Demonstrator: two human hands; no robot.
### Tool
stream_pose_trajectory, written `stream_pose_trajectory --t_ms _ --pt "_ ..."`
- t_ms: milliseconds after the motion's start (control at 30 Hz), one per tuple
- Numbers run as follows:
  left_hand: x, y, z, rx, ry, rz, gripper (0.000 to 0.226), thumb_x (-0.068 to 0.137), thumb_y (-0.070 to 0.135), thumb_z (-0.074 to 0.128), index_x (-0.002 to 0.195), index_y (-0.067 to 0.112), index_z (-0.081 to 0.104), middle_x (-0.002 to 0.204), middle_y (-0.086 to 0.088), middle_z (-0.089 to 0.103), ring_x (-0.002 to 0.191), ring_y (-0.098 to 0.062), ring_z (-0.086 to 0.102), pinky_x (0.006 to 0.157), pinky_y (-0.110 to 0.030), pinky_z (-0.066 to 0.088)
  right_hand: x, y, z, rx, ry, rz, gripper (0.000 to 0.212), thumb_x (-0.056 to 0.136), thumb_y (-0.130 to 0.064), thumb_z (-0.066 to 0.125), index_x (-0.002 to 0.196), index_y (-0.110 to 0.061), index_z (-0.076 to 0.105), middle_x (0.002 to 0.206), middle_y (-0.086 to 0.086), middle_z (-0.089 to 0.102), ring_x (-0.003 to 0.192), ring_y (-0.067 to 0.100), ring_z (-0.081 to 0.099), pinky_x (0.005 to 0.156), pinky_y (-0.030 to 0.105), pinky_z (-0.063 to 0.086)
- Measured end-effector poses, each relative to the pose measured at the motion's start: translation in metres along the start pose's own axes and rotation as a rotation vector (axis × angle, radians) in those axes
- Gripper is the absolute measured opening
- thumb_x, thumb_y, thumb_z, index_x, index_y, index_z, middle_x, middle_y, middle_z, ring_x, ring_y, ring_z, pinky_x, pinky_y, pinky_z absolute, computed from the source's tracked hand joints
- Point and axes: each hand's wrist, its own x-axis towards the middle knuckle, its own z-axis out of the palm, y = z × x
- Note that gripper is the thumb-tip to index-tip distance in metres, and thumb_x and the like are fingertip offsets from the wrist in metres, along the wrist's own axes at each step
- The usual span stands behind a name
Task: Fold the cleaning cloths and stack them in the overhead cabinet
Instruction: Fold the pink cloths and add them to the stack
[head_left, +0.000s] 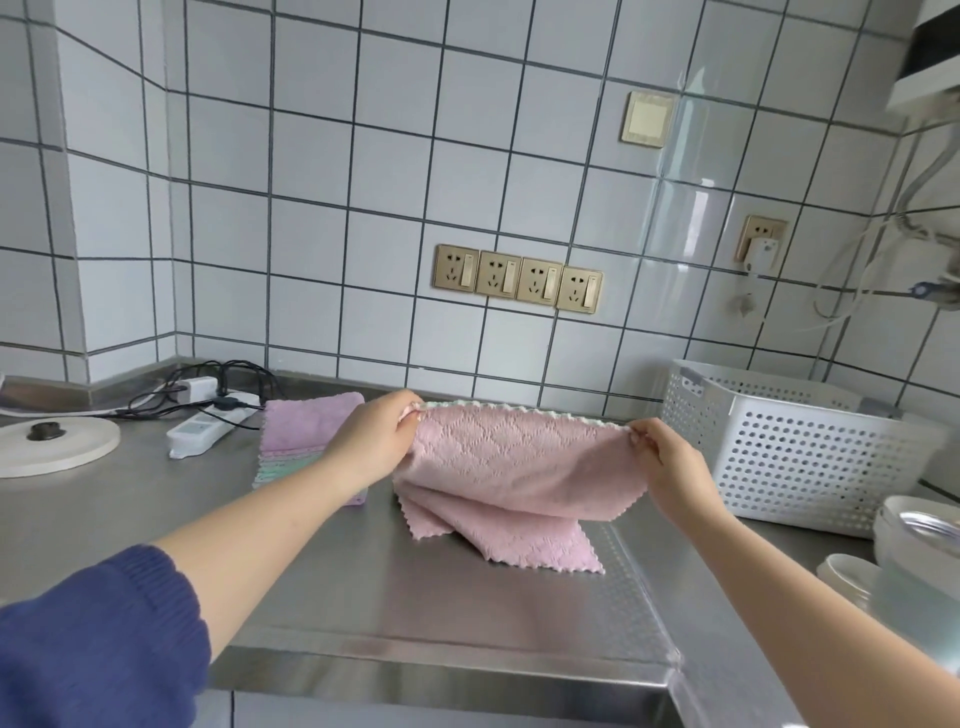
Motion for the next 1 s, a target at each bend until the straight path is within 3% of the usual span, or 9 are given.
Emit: stream_pose_trajectory --t_ms 133,233,300,400,533,633,700,867,1000 --pt "-0.018 0.015 -0.024 0.019 -0.148 0.013 0.02 0.093 0.017 0.049 0.11 0.014 0.06 0.1 0.0 0.061 0.087 -0.015 0.053 0.067 -0.023 0.036 -0.015 -0.011 -0.014 0.118 -0.068 0.063 0.017 0.095 -0.014 0.051 0.103 -0.013 0.065 0.09 0.006 0.063 0.073 0.019 0.056 0.06 0.026 0.046" --pt "-0.039 0.011 -0.037 0.143 -0.613 -0.044 0.019 0.092 0.016 0.046 0.103 0.015 0.061 0.095 -0.003 0.06 0.083 -0.019 0.056 0.065 -0.023 0.044 -0.039 -0.006 -0.021 0.143 -0.466 0.295 0.014 0.094 -0.017 0.054 0.096 -0.01 0.066 0.076 0.006 0.051 0.055 0.011 0.04 0.045 0.02 0.039" --pt "-0.059 0.0 -0.035 0.18 -0.919 -0.159 0.015 0.09 0.012 0.045 0.095 0.016 0.058 0.078 -0.005 0.051 0.061 -0.018 0.051 0.048 -0.02 0.044 -0.057 0.004 -0.018 0.069 -0.768 0.426 0.013 0.092 -0.021 0.057 0.095 -0.014 0.068 0.083 0.005 0.057 0.059 0.011 0.047 0.05 0.019 0.044" --pt "-0.081 -0.016 -0.025 0.228 -1.065 -0.216 0.003 0.09 0.018 0.053 0.092 0.018 0.055 0.07 0.0 0.048 0.045 -0.003 0.052 0.046 -0.014 0.045 -0.075 0.02 -0.005 0.04 -0.941 0.481 0.014 0.09 -0.022 0.06 0.098 -0.014 0.068 0.098 0.005 0.067 0.079 0.014 0.063 0.07 0.023 0.055" --pt "-0.084 -0.037 -0.011 0.291 -0.98 -0.084 0.023 0.088 0.029 0.056 0.07 0.02 0.045 0.072 0.004 0.046 0.059 -0.009 0.054 0.055 -0.023 0.043 -0.077 0.025 0.01 -0.067 -0.864 0.402 0.016 0.093 -0.029 0.055 0.09 -0.018 0.066 0.084 -0.002 0.063 0.068 0.009 0.058 0.061 0.018 0.051" --pt "-0.077 -0.046 -0.003 0.235 -0.79 -0.085 0.012 0.088 0.031 0.056 0.091 0.02 0.055 0.079 0.007 0.049 0.067 -0.012 0.054 0.059 -0.025 0.036 -0.064 0.029 0.023 -0.219 -0.659 0.247 0.018 0.094 -0.03 0.052 0.095 -0.019 0.066 0.092 -0.002 0.067 0.079 0.012 0.06 0.063 0.02 0.048" --pt "-0.071 -0.049 0.003 0.153 -0.664 -0.159 0.021 0.089 0.028 0.056 0.108 0.018 0.057 0.075 0.01 0.05 0.06 -0.006 0.051 0.052 -0.022 0.034 -0.055 0.031 0.033 -0.252 -0.566 0.192 0.017 0.094 -0.03 0.051 0.095 -0.02 0.065 0.097 -0.002 0.068 0.087 0.015 0.061 0.072 0.024 0.045" --pt "-0.06 -0.058 0.019 0.134 -0.518 -0.216 0.017 0.088 0.023 0.059 0.102 0.013 0.061 0.071 0.008 0.052 0.059 -0.004 0.047 0.049 -0.021 0.03 -0.043 0.037 0.056 -0.293 -0.546 0.214 0.012 0.093 -0.029 0.051 0.088 -0.025 0.061 0.088 -0.005 0.064 0.084 0.017 0.06 0.067 0.024 0.041" --pt "-0.053 -0.066 0.028 0.201 -0.457 -0.214 0.007 0.087 0.025 0.06 0.087 0.02 0.056 0.072 0.01 0.049 0.07 -0.012 0.049 0.051 -0.021 0.03 -0.04 0.043 0.068 -0.312 -0.514 0.221 0.014 0.093 -0.028 0.05 0.088 -0.023 0.062 0.085 0.001 0.07 0.061 0.018 0.062 0.054 0.022 0.045"
